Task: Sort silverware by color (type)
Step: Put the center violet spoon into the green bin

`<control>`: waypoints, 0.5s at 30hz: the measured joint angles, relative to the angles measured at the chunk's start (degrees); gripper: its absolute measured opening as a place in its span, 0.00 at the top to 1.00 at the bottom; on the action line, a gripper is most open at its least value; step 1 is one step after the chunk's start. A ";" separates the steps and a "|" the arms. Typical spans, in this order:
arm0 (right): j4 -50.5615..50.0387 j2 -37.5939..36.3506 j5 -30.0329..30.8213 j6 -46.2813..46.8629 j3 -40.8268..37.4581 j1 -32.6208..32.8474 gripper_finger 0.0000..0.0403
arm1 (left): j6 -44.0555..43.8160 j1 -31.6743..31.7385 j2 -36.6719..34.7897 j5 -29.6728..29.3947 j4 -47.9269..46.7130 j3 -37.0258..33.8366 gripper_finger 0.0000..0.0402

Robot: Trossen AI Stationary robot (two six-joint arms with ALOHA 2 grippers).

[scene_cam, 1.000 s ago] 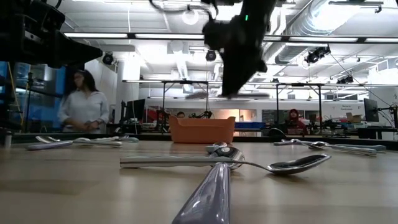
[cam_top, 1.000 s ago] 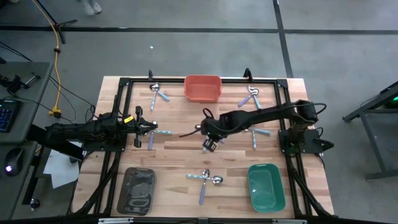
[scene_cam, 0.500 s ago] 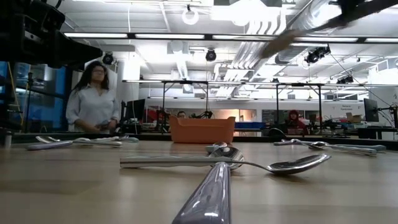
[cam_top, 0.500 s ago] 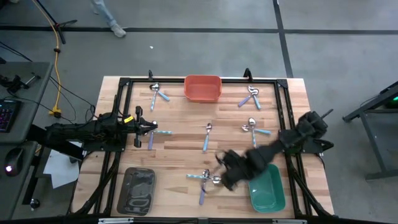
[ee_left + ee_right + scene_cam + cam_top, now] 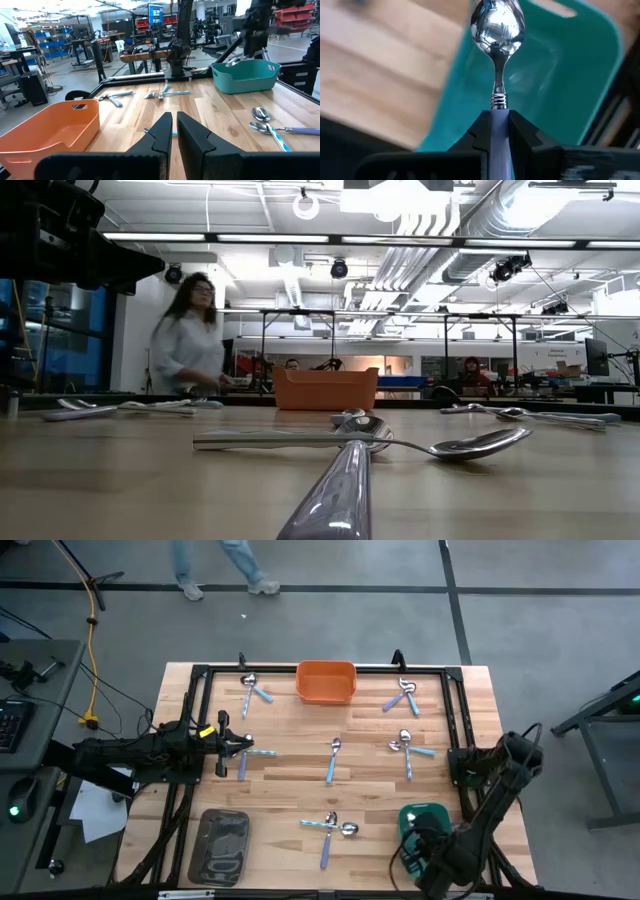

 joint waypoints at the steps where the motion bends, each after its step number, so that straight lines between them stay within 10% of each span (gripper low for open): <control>1: 0.40 0.00 -0.07 0.28 -1.23 0.10 0.96 | 0.00 0.01 0.01 0.02 0.01 0.00 0.95; 15: 20.27 0.02 -2.76 -1.06 -17.16 -0.14 0.96 | 0.00 0.01 0.00 0.00 0.01 0.01 0.95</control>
